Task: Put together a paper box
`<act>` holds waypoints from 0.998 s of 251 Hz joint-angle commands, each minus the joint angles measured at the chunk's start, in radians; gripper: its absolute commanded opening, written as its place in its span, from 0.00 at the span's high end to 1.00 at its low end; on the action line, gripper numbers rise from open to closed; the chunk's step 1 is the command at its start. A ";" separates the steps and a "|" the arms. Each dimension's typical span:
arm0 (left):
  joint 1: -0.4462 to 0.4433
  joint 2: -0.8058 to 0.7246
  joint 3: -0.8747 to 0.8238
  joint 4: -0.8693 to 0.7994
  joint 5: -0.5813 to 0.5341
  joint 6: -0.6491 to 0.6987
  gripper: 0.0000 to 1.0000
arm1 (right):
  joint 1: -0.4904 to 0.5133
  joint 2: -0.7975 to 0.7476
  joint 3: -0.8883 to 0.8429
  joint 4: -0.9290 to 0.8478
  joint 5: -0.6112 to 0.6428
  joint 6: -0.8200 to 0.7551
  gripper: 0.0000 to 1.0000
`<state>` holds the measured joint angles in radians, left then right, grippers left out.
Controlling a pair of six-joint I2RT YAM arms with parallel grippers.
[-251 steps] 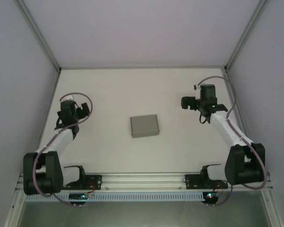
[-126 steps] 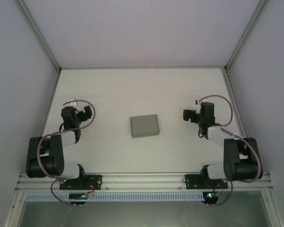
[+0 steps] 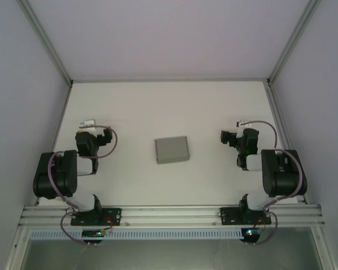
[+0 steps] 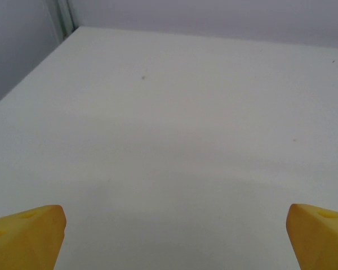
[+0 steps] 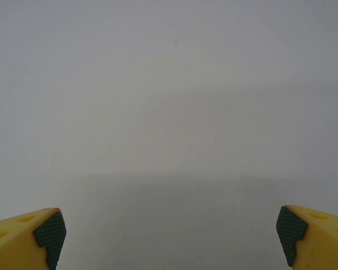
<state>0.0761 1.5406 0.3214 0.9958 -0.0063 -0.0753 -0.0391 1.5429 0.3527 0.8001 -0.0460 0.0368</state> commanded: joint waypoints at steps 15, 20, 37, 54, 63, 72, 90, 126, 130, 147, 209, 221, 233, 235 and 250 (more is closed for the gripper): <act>-0.008 -0.004 0.018 -0.016 0.024 0.020 0.00 | -0.016 0.010 0.008 0.114 -0.022 0.030 0.01; -0.007 -0.002 0.016 -0.010 0.024 0.022 0.00 | -0.014 0.007 0.015 0.104 -0.002 0.008 0.01; -0.010 -0.004 0.018 -0.019 0.020 0.022 0.00 | 0.010 0.008 0.028 0.068 0.033 0.004 0.00; -0.015 -0.002 0.021 -0.020 0.016 0.026 0.00 | 0.011 0.010 0.026 0.077 0.025 0.006 0.01; -0.017 -0.004 0.023 -0.024 0.011 0.029 0.00 | 0.011 0.007 0.024 0.081 0.031 0.005 0.01; -0.021 -0.002 0.024 -0.028 0.007 0.033 0.00 | 0.013 0.008 0.022 0.086 0.035 0.004 0.01; -0.035 -0.001 0.038 -0.051 0.003 0.053 0.00 | 0.013 0.007 0.022 0.084 0.034 0.003 0.01; -0.040 0.000 0.040 -0.056 0.011 0.061 0.00 | 0.015 0.007 0.020 0.083 0.037 0.003 0.01; -0.040 0.000 0.041 -0.056 0.011 0.061 0.00 | 0.016 0.006 0.021 0.084 0.037 0.003 0.01; -0.040 0.000 0.041 -0.056 0.010 0.061 0.01 | 0.016 0.006 0.022 0.083 0.037 0.005 0.01; -0.040 0.001 0.041 -0.056 0.012 0.061 0.00 | 0.017 0.008 0.025 0.081 0.039 0.002 0.01; -0.040 0.001 0.041 -0.056 0.011 0.060 0.00 | 0.017 0.010 0.028 0.070 0.034 0.003 0.01; -0.040 0.000 0.041 -0.056 0.010 0.061 0.00 | 0.017 0.008 0.026 0.071 0.032 0.003 0.01; -0.040 0.001 0.041 -0.056 0.010 0.061 0.01 | 0.017 0.009 0.027 0.073 0.032 0.004 0.01; -0.040 0.002 0.041 -0.056 0.010 0.060 0.00 | 0.018 0.009 0.024 0.081 0.039 0.002 0.01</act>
<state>0.0372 1.5410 0.3397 0.9382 -0.0040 -0.0265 -0.0273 1.5497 0.3588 0.8646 -0.0296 0.0444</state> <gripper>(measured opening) 0.995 0.994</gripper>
